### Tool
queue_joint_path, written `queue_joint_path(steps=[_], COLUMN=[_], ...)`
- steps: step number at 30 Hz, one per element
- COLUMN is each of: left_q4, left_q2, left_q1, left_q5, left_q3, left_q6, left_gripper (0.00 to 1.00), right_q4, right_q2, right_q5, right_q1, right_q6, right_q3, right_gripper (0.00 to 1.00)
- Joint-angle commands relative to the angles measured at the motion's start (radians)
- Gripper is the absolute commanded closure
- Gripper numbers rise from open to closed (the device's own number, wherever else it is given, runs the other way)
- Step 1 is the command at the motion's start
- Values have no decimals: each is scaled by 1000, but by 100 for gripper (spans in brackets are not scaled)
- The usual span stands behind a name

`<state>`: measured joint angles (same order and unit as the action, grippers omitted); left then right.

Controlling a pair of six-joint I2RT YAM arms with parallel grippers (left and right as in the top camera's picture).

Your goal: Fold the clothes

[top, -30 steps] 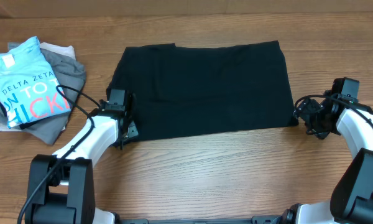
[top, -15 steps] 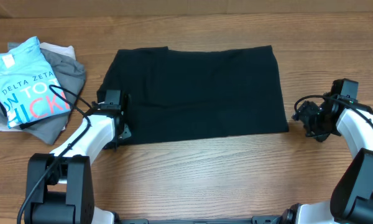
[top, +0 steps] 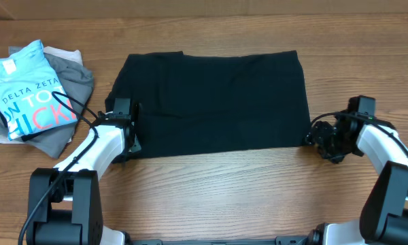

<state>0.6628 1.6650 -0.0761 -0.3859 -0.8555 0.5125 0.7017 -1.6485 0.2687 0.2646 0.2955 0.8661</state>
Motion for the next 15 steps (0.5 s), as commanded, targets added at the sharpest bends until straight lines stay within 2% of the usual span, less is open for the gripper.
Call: queue_joint_path(steps=[1,2,4,5,6,7,9,11,15], left_q4=[19,21,22,24,27,33,45,69,158], left_q2=[27,27,27,27,27,27,27,27,27], left_q1=[10,10,10,10,10,10,10,11,10], left_q5=[-13,-12,-8,-6,-6,-6,-7,-6,28], left_q3=[8,8,8,8,8,8,8,8,8], left_q6=[-19,-19,-19,-19,-19,-19,-19,-20,-19], left_gripper=[41,43,43,43,43,43,45,55,52], right_q4=[-34,-46,-53,-53,-53,-53,-23,57,201], right_q2=[0,0,0,0,0,0,0,0,1], right_q5=[12,-3,-45,-84,-98,-121,-164,-238,-384], right_q1=[-51,-64,-76,-79,-79,-79,-77,-66,-48], right_q6=[-3,5,45,72,81,92,102,153,255], right_q3=[-10,-10,-10,-10,-10,-10,-10,-10,-10], right_gripper=[42,51,60,75,82,94,96,96,96])
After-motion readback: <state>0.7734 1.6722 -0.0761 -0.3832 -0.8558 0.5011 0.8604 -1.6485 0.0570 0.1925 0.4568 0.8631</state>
